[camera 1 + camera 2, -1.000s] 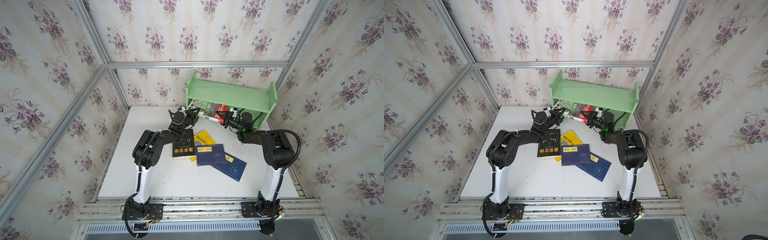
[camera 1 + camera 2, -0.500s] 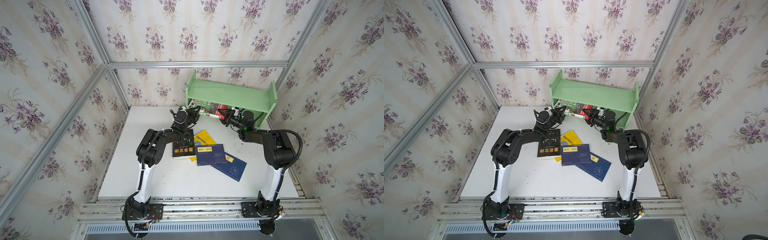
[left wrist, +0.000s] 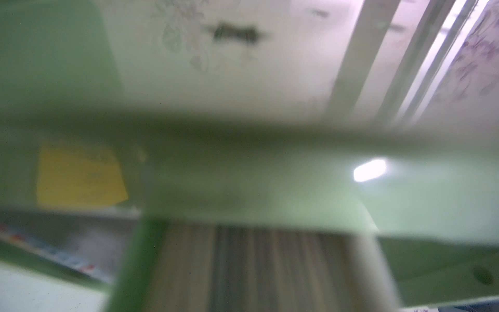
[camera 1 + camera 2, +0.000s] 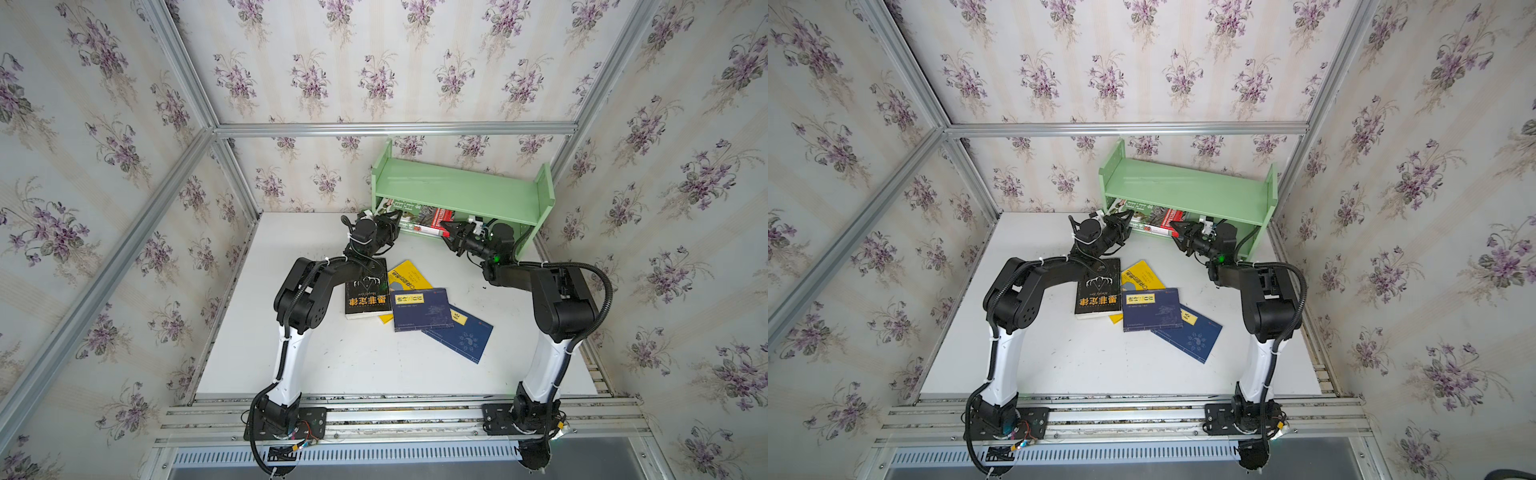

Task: Stacking books/files
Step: Place the book at the bookshelf.

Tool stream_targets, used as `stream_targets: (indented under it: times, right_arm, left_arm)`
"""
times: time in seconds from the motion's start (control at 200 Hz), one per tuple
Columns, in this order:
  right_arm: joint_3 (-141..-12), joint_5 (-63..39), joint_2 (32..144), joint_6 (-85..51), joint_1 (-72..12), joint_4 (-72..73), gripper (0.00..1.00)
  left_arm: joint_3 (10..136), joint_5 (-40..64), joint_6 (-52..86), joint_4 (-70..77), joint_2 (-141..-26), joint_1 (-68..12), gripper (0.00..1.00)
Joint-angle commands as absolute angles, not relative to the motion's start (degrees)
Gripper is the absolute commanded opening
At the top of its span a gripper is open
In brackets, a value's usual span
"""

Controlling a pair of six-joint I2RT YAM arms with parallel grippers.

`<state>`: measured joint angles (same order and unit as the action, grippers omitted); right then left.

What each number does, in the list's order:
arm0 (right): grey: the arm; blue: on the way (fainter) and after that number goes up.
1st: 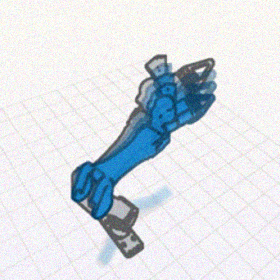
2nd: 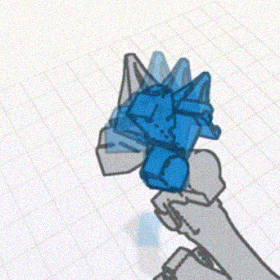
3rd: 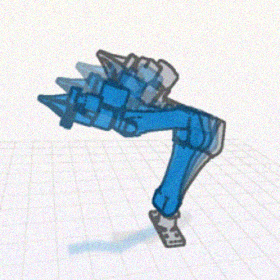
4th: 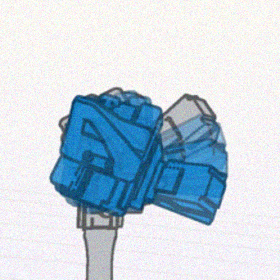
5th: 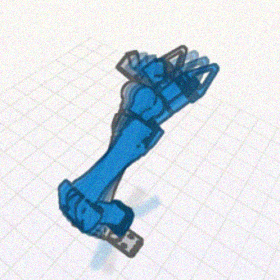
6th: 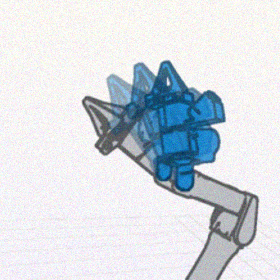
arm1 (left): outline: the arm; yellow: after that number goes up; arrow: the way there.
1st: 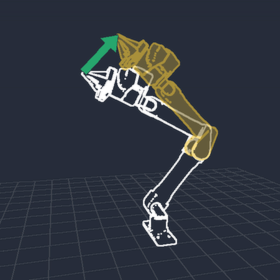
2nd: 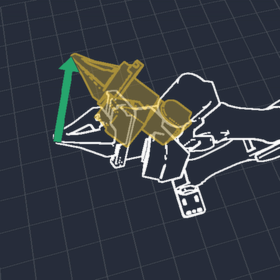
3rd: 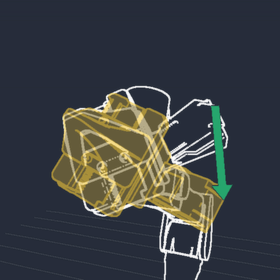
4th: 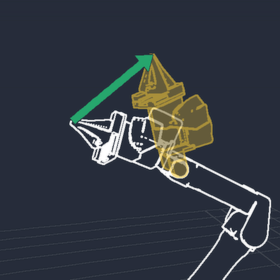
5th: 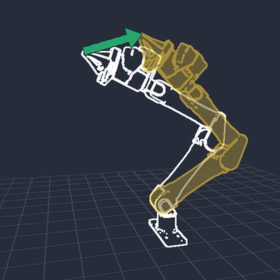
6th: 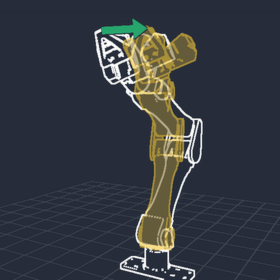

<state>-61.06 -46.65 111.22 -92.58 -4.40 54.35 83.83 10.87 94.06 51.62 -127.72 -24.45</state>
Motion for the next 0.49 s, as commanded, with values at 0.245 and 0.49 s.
stream_targets:
  times: [0.245, 0.49]
  right_arm:
    - [-61.6, -47.9, 107.7, -85.0, -4.1, 47.9, 0.38]
    - [-62.5, -46.9, 108.7, -84.4, -4.1, 48.2, 0.18]
  left_arm:
    - [87.1, 9.7, 92.0, 58.3, -127.3, -24.7, 0.08]
    - [88.1, 10.4, 92.3, 58.0, -127.8, -24.9, 0.11]
